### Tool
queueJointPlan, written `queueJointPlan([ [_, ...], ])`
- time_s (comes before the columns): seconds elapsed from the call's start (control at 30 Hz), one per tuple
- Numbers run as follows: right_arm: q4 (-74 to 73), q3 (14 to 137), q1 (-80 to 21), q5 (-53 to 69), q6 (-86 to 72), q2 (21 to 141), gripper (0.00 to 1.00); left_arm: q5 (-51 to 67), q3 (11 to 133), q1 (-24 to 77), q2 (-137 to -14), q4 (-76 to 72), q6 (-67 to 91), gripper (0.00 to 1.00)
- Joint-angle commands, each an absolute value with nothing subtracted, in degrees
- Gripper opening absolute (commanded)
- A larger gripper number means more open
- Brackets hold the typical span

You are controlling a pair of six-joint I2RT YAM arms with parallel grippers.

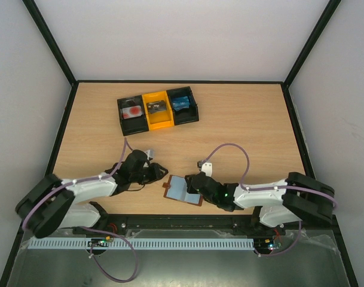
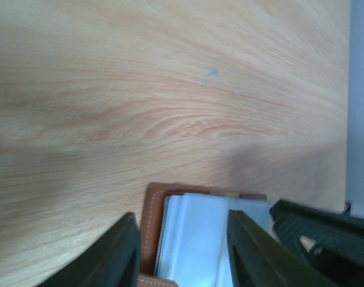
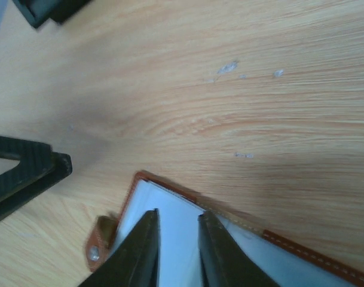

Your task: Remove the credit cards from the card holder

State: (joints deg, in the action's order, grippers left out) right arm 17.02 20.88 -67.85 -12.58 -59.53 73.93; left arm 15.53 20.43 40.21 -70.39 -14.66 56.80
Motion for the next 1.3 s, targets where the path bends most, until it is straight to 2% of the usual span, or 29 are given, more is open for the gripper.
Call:
queueJointPlan([
  [0.0, 6.3, 23.6, -68.0, -17.8, -58.9, 64.7, 0.3, 7.5, 24.7, 40.0, -60.4, 0.9, 52.6, 0.62],
  [0.1, -1.7, 25.8, -68.1, -18.0, -58.9, 57.1, 0.46, 3.5, 28.2, 40.0, -53.2, 9.1, 49.3, 0.76],
  [0.17, -6.9, 27.0, -68.1, -19.4, -58.8, 51.7, 0.58, 1.2, 30.9, 40.0, -49.1, 13.9, 46.9, 0.97],
  [0.37, -19.5, 30.3, -68.0, -25.4, -58.4, 36.8, 0.86, -3.0, 38.7, 40.0, -39.0, 23.5, 41.9, 0.99],
  [0.43, -22.2, 31.6, -68.1, -27.1, -58.1, 33.6, 0.99, -2.9, 40.2, 40.0, -36.3, 24.7, 40.8, 0.99],
  [0.8, -30.2, 40.6, -68.0, -29.8, -54.9, 30.3, 0.98, -1.6, 42.3, 40.0, -31.2, 28.7, 40.1, 0.99],
  [1.27, -31.6, 42.3, -68.1, -29.8, -55.6, 30.0, 0.98, -1.3, 40.6, 40.0, -27.1, 27.9, 40.1, 0.99],
])
